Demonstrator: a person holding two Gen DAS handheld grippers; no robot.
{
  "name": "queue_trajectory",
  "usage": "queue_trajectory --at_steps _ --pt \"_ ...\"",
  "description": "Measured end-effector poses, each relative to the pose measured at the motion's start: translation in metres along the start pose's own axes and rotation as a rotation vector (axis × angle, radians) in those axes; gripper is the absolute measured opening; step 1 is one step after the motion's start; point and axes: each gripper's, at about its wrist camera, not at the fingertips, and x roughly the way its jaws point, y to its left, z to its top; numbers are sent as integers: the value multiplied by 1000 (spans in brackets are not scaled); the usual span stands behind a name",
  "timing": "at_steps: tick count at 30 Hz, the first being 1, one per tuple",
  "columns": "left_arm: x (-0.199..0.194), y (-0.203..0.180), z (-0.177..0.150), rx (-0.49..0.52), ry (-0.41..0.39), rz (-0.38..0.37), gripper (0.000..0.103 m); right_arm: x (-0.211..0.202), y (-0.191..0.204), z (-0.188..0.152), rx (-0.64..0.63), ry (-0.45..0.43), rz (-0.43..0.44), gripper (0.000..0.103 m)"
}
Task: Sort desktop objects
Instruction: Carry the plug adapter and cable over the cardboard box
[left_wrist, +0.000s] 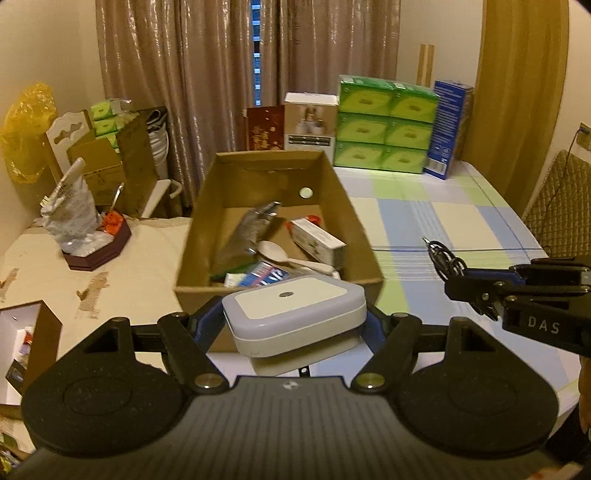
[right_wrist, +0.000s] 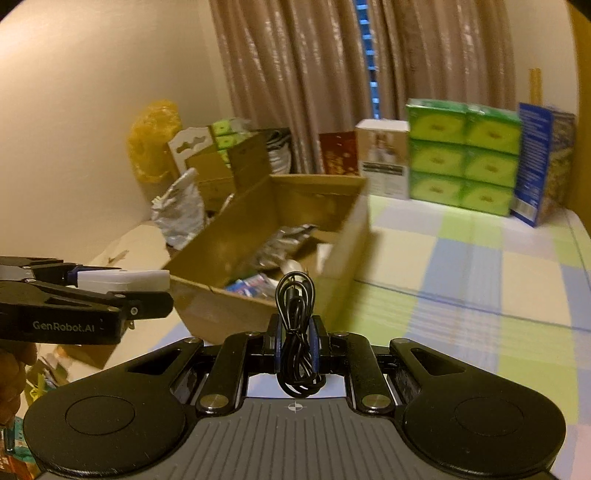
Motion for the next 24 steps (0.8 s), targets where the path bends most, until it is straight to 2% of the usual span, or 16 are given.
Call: queue_trajectory --at_steps 9,16,24 --pt "10 18 16 9 6 9 72 31 18 23 -27 3 31 12" --pt "23 28 26 4 9 -4 72 46 13 34 -35 10 29 12" --pt "51 40 56 35 7 -12 72 74 1 54 -15 14 17 12"
